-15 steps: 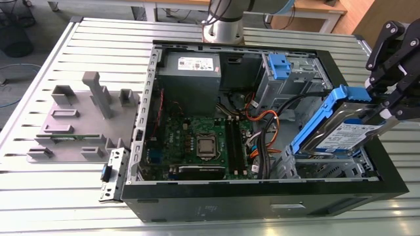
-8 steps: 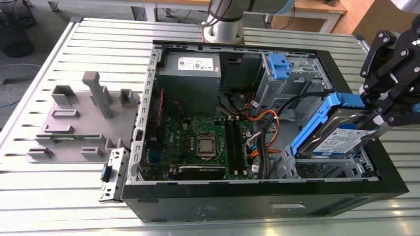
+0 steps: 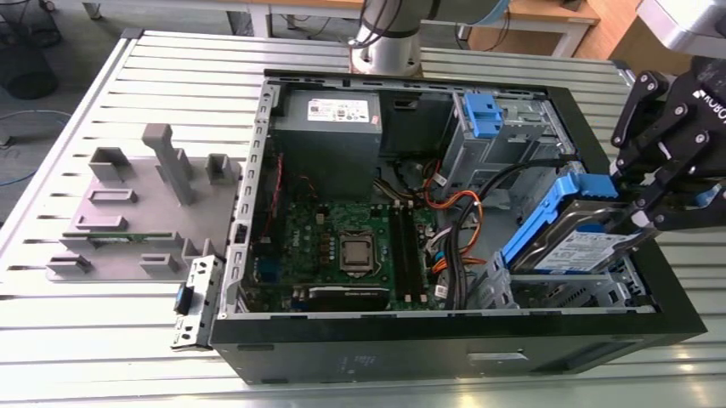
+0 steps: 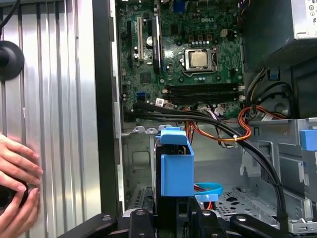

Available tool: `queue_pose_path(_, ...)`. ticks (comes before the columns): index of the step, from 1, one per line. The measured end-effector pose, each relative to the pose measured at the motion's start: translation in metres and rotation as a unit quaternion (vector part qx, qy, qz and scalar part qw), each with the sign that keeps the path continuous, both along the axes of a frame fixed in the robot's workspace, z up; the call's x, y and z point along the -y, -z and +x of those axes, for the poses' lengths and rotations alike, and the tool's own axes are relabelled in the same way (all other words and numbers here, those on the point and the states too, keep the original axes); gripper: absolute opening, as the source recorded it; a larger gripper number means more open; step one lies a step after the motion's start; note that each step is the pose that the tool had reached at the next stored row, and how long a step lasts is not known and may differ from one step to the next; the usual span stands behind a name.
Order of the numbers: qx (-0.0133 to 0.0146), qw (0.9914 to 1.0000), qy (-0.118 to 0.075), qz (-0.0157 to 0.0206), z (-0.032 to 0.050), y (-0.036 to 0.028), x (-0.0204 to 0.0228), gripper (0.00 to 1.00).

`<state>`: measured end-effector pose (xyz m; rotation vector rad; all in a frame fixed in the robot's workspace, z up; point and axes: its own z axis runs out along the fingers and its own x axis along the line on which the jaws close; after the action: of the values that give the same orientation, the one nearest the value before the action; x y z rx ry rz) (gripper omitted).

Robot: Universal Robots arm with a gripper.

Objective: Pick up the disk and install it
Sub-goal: 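Insert the disk into the insertion slot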

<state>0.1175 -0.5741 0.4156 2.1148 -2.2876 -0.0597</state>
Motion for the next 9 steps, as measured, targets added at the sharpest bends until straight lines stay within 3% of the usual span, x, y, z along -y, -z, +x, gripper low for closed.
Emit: queue_pose_path(9,-0.0001,1.0,0.0,-0.0004,0.0,0.0164,0.0,0.35)
